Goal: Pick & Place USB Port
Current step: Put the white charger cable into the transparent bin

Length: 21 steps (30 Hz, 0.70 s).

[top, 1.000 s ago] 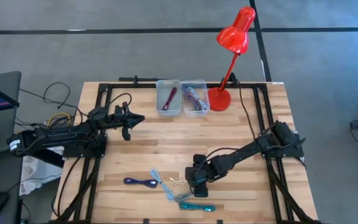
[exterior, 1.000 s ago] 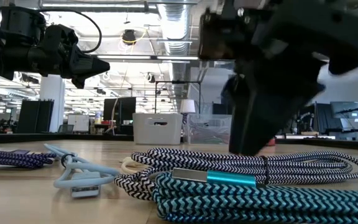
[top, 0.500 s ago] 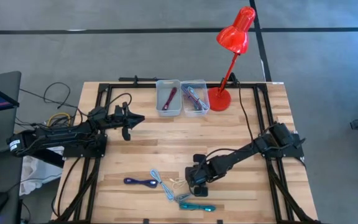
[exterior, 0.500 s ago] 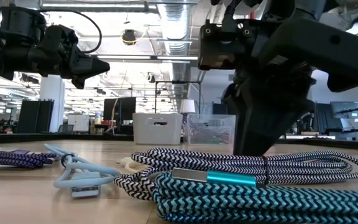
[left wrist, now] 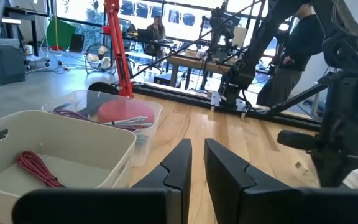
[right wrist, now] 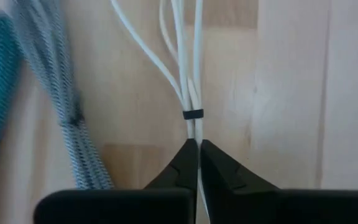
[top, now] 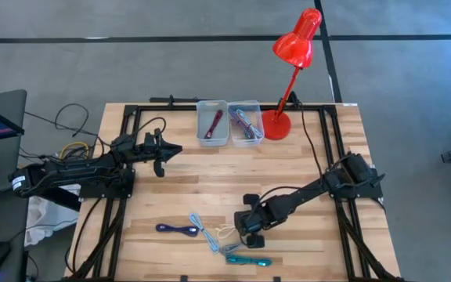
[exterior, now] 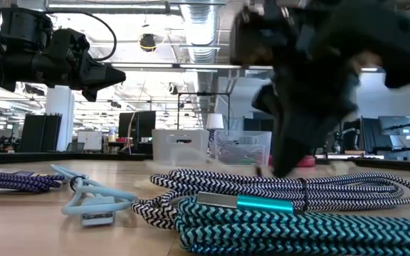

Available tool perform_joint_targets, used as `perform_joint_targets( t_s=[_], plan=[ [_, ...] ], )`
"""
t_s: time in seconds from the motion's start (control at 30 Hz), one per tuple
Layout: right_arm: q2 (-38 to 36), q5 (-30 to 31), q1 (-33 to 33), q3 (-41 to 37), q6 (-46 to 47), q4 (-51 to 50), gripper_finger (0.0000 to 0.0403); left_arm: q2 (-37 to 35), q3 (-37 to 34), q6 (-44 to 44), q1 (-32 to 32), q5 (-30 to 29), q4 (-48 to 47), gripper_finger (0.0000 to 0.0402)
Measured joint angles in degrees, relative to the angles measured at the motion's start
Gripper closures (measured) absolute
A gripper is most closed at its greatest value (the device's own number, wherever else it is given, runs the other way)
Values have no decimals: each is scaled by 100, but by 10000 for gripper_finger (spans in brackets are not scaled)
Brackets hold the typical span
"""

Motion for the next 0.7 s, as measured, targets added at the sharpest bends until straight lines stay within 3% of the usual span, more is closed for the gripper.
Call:
perform_joint_targets(
  t_s=[0.23, 0.7],
  plan=[
    [-236, 110, -172, 11, -37, -100, 402, 1, 0, 0, 1, 0, 3, 357],
    [-1432, 1042, -964, 7, -377, -509, 403, 0, 0, 20, 2, 0, 2, 357]
  ],
)
